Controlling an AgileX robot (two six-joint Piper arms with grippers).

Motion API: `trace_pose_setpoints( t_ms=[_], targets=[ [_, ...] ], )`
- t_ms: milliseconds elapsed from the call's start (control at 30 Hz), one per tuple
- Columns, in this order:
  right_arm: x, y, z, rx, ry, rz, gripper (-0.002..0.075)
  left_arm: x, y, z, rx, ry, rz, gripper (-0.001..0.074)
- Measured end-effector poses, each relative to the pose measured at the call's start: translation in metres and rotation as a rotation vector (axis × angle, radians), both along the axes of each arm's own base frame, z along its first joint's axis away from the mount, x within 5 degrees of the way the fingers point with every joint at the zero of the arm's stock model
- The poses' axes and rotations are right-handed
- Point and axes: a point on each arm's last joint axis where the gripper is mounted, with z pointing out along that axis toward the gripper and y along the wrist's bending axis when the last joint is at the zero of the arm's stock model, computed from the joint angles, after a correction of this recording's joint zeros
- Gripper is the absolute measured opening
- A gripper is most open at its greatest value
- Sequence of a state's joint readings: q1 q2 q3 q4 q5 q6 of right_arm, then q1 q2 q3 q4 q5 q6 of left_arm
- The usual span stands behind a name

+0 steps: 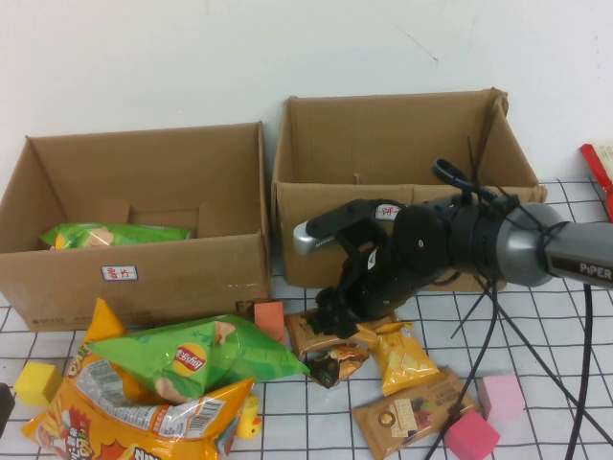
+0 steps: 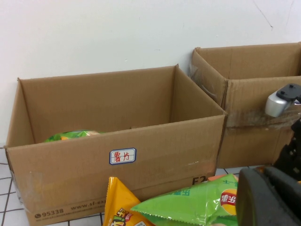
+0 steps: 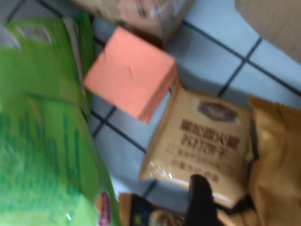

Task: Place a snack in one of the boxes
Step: Pick up the biscuit

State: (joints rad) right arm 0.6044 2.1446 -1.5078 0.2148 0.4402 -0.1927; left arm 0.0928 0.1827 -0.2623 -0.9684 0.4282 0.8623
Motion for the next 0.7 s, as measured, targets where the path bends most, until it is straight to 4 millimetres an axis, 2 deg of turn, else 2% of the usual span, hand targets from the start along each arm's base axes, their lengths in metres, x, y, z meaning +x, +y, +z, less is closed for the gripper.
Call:
trace_pose_setpoints(
  t_ms=[300,500,700],
  targets=[
    [0.0,-0.0062,0.0064,-0.061,-0.018,-0.006,0.041,0.0,0.0,0.0,0.004,-0.001,0.0,-0.0001],
    [0.0027,-0.0037,0.0077,-0.021,-0.041,-0.03,0.0485,0.0,0.0,0.0,0.004,-0.001,0.0,-0.0001],
    [0.0047,-0.0023,0.0053,-0.006,-0.054,-0.038,0.0501,0.0,0.0,0.0,0.004,-0.001,0.0,-0.0001]
  ],
)
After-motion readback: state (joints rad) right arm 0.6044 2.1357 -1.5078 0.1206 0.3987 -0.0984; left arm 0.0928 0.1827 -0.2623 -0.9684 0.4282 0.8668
